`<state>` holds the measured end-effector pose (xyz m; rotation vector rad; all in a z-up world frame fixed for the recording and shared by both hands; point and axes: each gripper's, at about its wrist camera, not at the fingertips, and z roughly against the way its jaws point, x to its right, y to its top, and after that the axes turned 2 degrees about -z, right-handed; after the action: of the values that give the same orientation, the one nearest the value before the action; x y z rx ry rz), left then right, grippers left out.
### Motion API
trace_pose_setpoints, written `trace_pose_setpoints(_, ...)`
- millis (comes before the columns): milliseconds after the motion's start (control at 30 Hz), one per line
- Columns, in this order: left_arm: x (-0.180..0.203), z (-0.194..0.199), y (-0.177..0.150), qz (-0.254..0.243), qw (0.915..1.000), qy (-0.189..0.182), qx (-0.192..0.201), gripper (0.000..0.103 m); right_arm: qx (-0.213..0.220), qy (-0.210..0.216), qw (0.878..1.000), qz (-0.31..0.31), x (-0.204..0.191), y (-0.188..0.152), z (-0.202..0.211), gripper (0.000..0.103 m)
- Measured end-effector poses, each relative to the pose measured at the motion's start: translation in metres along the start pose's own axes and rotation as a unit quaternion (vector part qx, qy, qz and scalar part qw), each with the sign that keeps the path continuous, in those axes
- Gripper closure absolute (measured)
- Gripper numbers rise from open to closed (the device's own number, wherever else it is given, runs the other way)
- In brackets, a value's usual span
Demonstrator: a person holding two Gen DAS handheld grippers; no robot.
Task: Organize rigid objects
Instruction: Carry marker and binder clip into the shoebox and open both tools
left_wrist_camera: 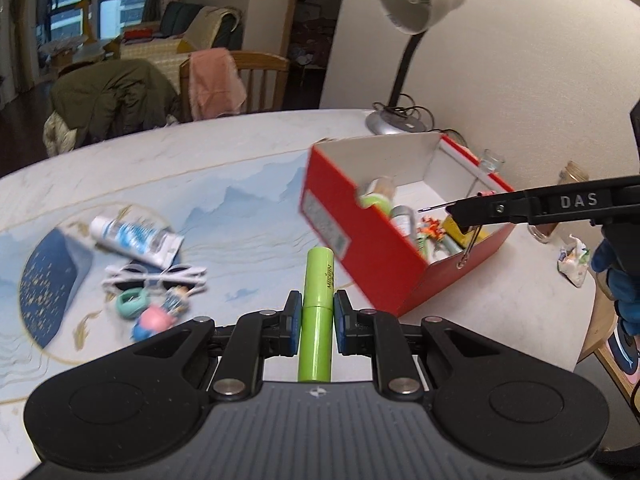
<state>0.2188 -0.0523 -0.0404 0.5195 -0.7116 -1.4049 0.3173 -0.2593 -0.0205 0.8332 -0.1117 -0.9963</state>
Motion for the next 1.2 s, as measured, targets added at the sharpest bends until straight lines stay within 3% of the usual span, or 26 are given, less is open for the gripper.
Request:
trace_pose_setpoints(733, 0.109, -0.082, 0.064, -0.057, 0.9981, -0.012, -0.018, 0.087, 0.018, -0.027, 0.999, -0.020, 0.132, 0.032, 0.004, 0.055)
trace_pose_setpoints(1200, 0.140, -0.152, 0.087, -0.072, 0.9945, -0.001, -0.076, 0.087, -0.006, -0.032, 0.999, -0.024, 0.172, 0.048, -0.038, 0.055)
